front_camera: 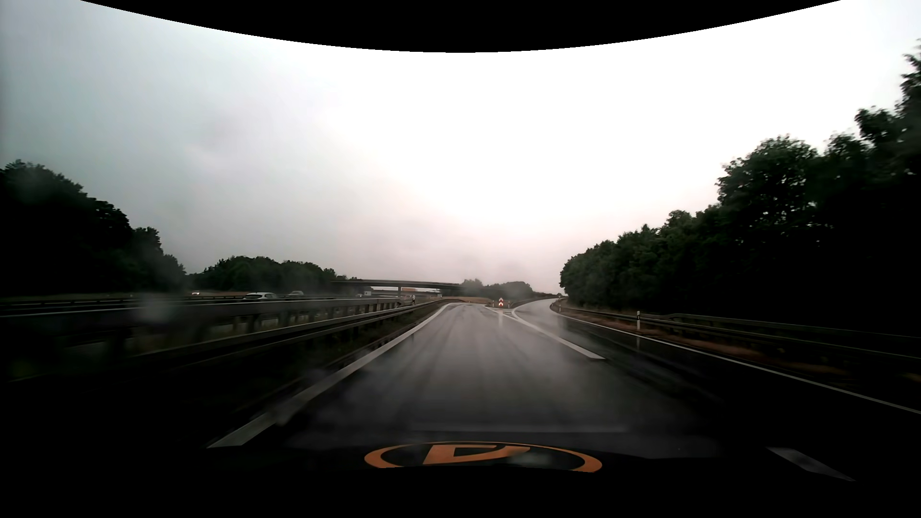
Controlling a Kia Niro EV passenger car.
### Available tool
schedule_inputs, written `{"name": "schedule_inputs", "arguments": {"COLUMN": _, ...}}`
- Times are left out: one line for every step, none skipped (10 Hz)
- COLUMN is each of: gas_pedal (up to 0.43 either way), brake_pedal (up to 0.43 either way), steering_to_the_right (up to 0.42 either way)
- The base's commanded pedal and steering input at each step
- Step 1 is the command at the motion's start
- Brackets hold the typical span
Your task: Follow the waypoints while adhering to traffic rules and regulations
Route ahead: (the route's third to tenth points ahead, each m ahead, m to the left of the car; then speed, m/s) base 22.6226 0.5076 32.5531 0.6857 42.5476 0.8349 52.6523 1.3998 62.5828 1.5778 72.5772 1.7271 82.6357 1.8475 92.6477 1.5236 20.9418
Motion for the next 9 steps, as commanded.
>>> {"name": "schedule_inputs", "arguments": {"gas_pedal": 0.110, "brake_pedal": 0.000, "steering_to_the_right": -0.007}}
{"name": "schedule_inputs", "arguments": {"gas_pedal": 0.110, "brake_pedal": 0.000, "steering_to_the_right": -0.007}}
{"name": "schedule_inputs", "arguments": {"gas_pedal": 0.110, "brake_pedal": 0.000, "steering_to_the_right": -0.007}}
{"name": "schedule_inputs", "arguments": {"gas_pedal": 0.110, "brake_pedal": 0.000, "steering_to_the_right": -0.006}}
{"name": "schedule_inputs", "arguments": {"gas_pedal": 0.110, "brake_pedal": 0.000, "steering_to_the_right": -0.006}}
{"name": "schedule_inputs", "arguments": {"gas_pedal": 0.110, "brake_pedal": 0.000, "steering_to_the_right": -0.005}}
{"name": "schedule_inputs", "arguments": {"gas_pedal": 0.110, "brake_pedal": 0.000, "steering_to_the_right": -0.005}}
{"name": "schedule_inputs", "arguments": {"gas_pedal": 0.110, "brake_pedal": 0.000, "steering_to_the_right": -0.005}}
{"name": "schedule_inputs", "arguments": {"gas_pedal": 0.110, "brake_pedal": 0.000, "steering_to_the_right": -0.005}}
